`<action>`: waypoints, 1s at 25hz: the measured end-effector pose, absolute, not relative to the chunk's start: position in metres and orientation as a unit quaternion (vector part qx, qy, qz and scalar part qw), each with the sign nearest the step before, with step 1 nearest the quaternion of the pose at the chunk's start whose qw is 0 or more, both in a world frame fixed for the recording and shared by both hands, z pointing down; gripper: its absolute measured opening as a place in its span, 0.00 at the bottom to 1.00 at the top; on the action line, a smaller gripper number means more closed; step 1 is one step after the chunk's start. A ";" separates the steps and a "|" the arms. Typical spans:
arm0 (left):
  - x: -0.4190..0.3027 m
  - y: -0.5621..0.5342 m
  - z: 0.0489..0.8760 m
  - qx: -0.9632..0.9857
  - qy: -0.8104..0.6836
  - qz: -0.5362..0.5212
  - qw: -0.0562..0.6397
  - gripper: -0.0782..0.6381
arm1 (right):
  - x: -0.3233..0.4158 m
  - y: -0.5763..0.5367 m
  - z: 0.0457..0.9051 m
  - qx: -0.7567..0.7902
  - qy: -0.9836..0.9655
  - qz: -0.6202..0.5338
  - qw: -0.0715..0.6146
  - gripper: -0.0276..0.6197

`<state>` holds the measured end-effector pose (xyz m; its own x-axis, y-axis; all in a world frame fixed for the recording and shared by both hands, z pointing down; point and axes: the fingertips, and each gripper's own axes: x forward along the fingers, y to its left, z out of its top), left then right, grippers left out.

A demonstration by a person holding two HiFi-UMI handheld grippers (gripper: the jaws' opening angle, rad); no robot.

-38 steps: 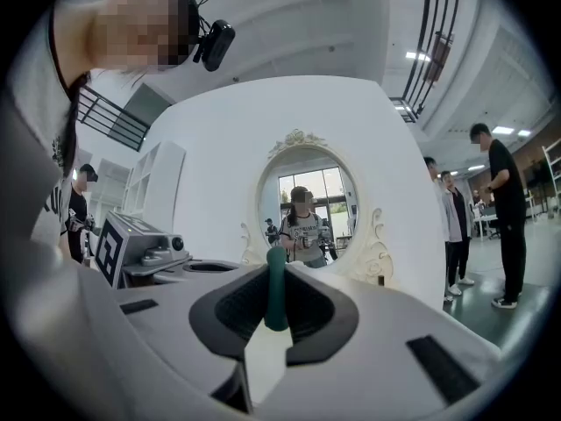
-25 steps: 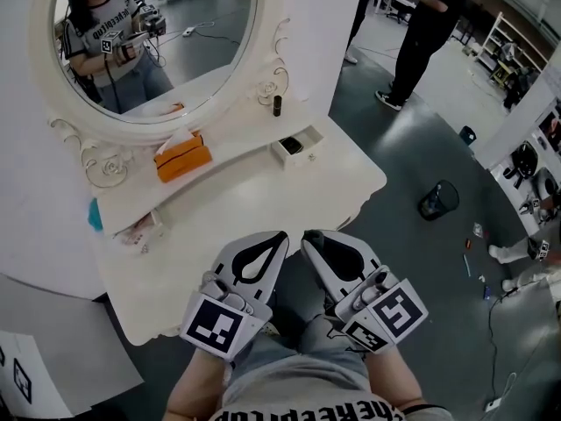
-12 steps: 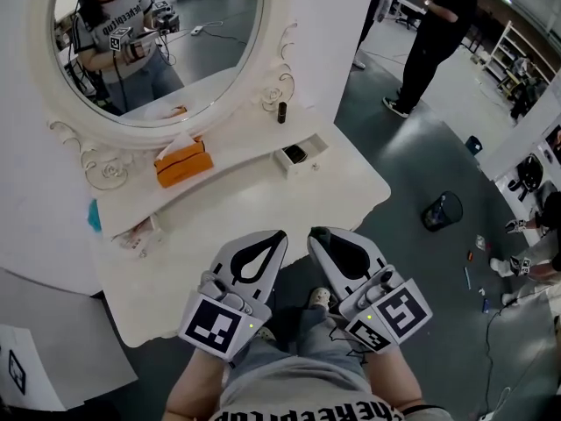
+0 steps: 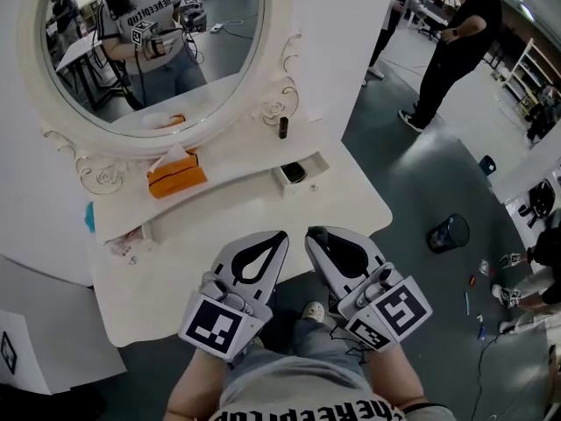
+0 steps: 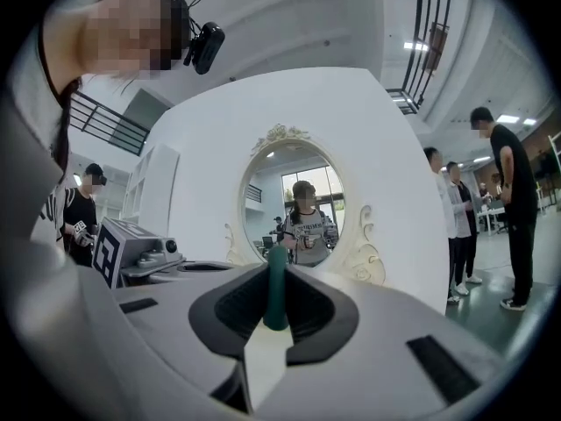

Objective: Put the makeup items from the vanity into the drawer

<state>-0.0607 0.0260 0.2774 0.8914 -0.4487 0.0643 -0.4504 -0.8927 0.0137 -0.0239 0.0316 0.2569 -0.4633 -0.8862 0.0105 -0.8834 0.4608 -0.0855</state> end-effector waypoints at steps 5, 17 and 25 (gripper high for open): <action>-0.038 0.008 0.278 0.968 -0.250 0.029 0.017 0.13 | -0.003 0.012 0.256 -0.495 0.868 -0.038 0.009 0.14; 0.004 -0.019 0.282 0.949 -0.314 0.029 0.022 0.13 | 0.042 -0.017 0.262 -0.438 0.898 -0.042 0.003 0.14; 0.027 -0.021 0.285 0.936 -0.350 0.031 0.020 0.13 | 0.068 -0.023 0.265 -0.408 0.912 -0.044 0.007 0.14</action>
